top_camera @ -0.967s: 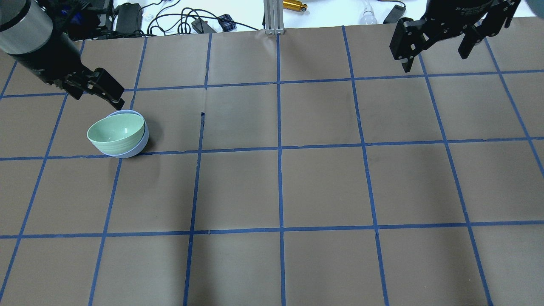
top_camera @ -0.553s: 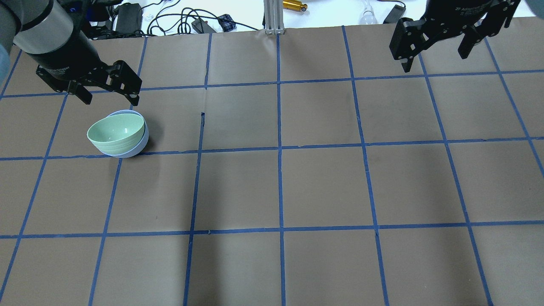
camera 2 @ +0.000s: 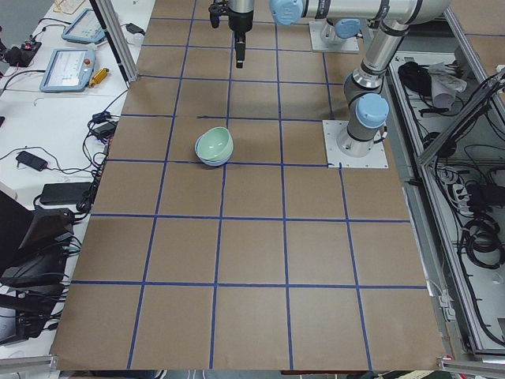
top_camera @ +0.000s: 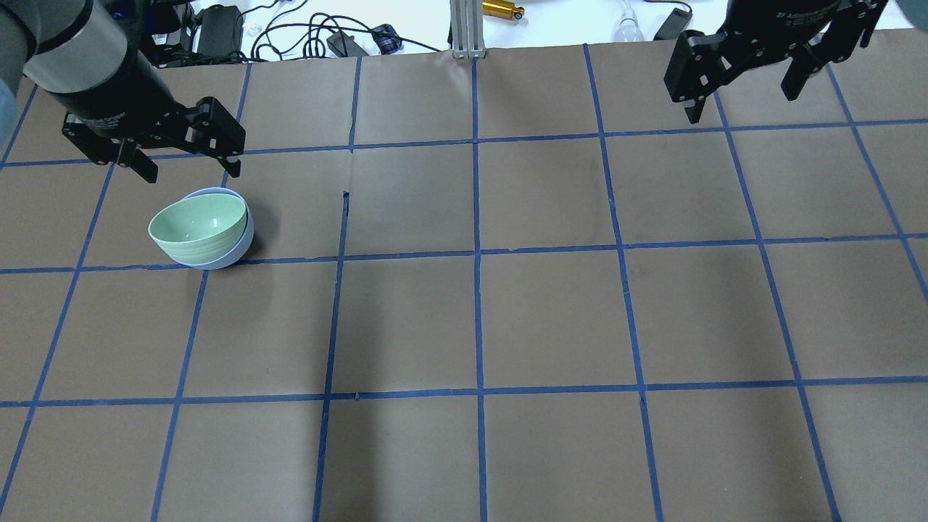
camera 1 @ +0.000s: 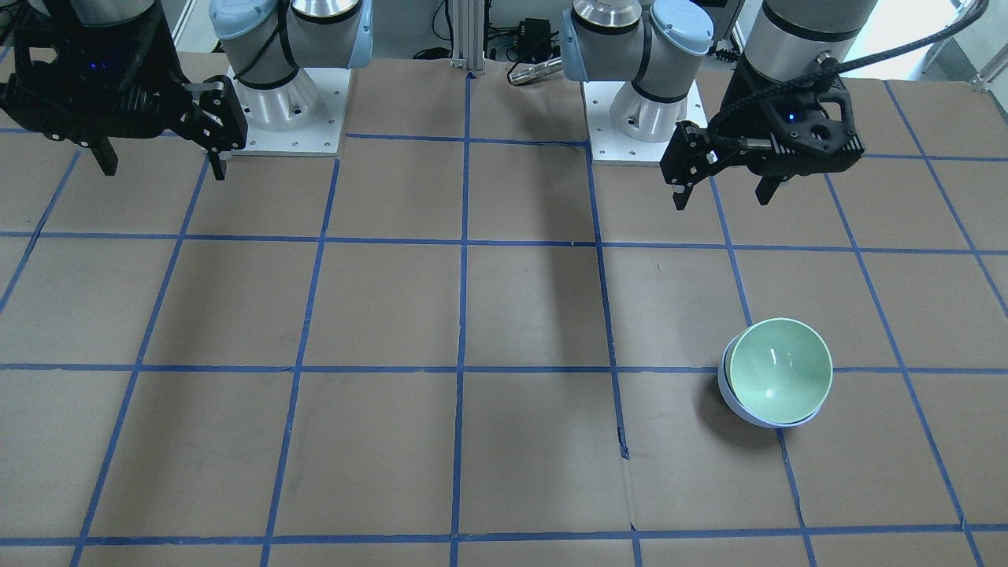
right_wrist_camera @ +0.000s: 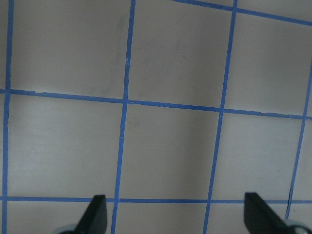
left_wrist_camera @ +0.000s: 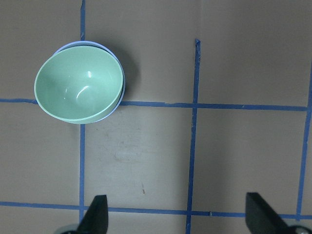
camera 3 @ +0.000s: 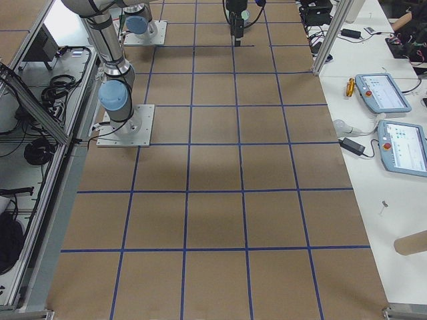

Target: Stack green bowl on blue bowl

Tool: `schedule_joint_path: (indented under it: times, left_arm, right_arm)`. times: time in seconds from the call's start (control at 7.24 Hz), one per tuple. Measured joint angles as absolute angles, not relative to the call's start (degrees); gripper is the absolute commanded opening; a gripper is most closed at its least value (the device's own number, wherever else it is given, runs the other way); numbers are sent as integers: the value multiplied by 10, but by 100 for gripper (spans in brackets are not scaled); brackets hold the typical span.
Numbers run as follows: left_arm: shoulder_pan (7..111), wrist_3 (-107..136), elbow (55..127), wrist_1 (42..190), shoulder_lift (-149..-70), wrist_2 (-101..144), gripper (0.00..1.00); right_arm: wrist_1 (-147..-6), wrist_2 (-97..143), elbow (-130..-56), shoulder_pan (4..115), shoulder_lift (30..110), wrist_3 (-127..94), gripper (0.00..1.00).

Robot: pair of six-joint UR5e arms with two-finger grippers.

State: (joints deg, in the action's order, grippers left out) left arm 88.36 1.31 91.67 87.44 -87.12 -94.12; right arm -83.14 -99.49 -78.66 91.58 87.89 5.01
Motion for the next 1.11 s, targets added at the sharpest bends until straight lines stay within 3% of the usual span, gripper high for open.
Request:
schedule_joint_path:
  times: [1.11]
  left_arm:
    - [896, 14, 915, 873, -871, -956, 100]
  right_arm:
    - [-831, -995, -787, 916, 879, 50, 100]
